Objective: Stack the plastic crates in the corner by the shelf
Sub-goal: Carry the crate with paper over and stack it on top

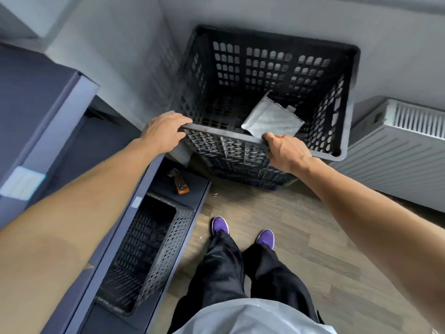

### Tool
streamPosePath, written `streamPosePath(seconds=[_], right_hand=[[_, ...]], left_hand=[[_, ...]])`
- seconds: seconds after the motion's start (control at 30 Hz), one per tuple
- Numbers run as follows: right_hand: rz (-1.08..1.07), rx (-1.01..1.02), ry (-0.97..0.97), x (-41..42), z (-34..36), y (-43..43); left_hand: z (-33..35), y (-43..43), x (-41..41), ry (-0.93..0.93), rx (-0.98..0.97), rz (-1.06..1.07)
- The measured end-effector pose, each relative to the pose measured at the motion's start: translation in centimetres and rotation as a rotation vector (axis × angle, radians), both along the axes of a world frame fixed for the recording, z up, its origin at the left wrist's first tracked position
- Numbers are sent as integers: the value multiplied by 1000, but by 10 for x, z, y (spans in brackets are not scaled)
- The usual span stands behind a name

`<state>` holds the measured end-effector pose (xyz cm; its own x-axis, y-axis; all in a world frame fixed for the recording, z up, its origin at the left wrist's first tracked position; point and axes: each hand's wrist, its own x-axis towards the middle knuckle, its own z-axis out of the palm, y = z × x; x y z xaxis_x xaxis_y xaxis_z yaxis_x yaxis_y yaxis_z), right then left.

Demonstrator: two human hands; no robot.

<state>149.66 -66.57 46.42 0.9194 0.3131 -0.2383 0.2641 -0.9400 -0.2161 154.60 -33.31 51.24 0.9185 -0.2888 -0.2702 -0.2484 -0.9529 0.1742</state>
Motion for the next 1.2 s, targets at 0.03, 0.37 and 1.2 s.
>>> streamPosePath(seconds=[0.03,0.37,1.2], right_hand=[[7,14,1,3,0,9],[-123,-61,90,29,2,68],[-243,-162,-28,23,-2,82]], left_hand=[[1,5,-2,26,6,23],[-15,14,16,-43,-69,-50],[-26,30,46,131,-179,-106]])
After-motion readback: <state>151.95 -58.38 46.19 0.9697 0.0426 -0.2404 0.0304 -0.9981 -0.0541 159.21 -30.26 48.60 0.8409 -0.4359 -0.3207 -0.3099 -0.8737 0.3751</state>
